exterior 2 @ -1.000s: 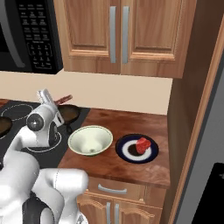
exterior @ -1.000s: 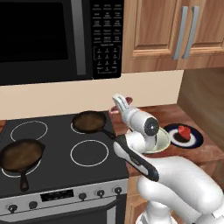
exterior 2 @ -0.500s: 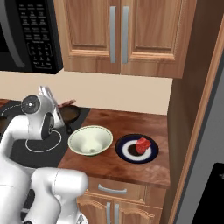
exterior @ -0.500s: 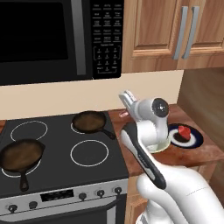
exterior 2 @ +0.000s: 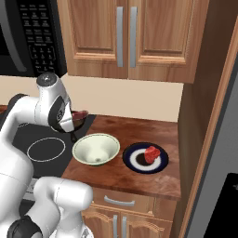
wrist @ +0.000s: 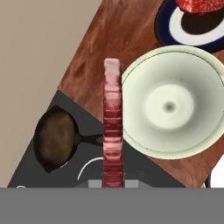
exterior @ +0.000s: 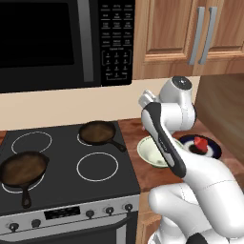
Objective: Place one of the steaks on the plate and the other in the bowl. Then place the bowl in the fridge.
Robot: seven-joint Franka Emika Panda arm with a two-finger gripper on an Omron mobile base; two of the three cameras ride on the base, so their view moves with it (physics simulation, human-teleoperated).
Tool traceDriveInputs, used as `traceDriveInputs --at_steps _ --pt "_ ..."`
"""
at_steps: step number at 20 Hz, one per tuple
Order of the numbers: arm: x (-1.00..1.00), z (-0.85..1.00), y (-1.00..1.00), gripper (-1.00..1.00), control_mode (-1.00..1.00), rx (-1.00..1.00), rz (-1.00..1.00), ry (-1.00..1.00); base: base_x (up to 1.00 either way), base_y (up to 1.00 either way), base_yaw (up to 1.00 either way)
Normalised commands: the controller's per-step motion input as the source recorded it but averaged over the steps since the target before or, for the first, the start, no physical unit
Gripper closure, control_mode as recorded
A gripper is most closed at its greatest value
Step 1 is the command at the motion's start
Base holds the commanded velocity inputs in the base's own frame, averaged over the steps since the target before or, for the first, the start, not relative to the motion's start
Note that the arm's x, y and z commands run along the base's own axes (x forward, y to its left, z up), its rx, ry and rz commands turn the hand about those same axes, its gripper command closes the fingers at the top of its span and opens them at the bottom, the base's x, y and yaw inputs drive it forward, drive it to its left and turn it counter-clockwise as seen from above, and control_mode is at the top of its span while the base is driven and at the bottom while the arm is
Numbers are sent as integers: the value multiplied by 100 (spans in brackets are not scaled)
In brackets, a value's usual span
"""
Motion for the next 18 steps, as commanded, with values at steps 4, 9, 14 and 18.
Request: traceDriveInputs --at_steps 4,9,14,18 --pt "0 -21 -35 100 -100 0 0 28 0 0 0" --pt "0 -33 -14 100 -100 0 0 14 0 0 0" --pt "5 -37 -10 100 -100 -3 0 0 0 0 0" --pt "0 -61 -29 100 -100 -11 0 0 0 0 0"
